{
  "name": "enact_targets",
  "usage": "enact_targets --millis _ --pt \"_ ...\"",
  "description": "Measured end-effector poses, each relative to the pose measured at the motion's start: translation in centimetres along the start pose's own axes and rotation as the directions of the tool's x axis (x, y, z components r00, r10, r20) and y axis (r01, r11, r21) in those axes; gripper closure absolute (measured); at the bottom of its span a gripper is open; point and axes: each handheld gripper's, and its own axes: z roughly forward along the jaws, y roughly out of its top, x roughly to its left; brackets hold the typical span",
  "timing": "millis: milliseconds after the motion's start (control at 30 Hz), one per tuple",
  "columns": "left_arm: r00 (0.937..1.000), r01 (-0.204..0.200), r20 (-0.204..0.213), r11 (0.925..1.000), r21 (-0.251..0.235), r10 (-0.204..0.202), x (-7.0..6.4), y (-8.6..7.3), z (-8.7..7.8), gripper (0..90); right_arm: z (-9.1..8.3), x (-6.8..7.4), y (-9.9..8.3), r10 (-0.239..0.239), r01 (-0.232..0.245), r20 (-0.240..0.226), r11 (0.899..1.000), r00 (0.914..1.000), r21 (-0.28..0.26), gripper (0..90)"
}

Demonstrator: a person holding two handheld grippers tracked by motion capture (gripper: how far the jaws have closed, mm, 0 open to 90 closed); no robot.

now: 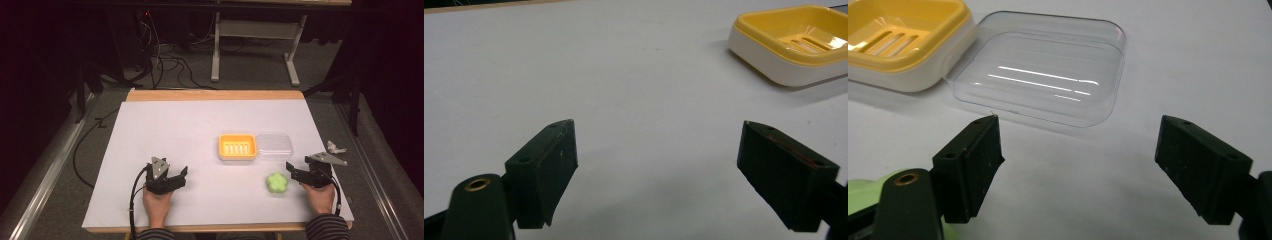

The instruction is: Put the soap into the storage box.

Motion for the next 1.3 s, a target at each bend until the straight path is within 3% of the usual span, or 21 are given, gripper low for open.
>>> enact_targets --millis 233,500,900,1300 --pt "1.0000 0.002 -0.006 1.0000 -0.001 -0.002 0.0 0.0 0.1 17.1 -1.7 0.5 0.3 -0.039 0.038 -0.043 0.999 0.9983 -0.012 18.9" --pt "1.0000 -0.001 -0.007 1.0000 0.002 0.001 0.1 0.0 0.0 17.1 -2.6 2.0 0.4 -0.096 0.098 -0.092 0.995 0.9912 0.024 19.8" --pt "0.9999 -0.001 -0.010 1.0000 0.004 0.001 0.0 0.0 0.1 17.1 -5.0 3.8 -0.6 -0.124 0.129 -0.141 0.991 0.9821 0.026 21.1" --pt "1.0000 -0.002 -0.008 1.0000 0.002 0.002 0.0 0.0 0.1 17.1 -4.7 5.4 -0.8 -0.188 0.204 -0.175 0.976 0.9665 0.075 17.4"
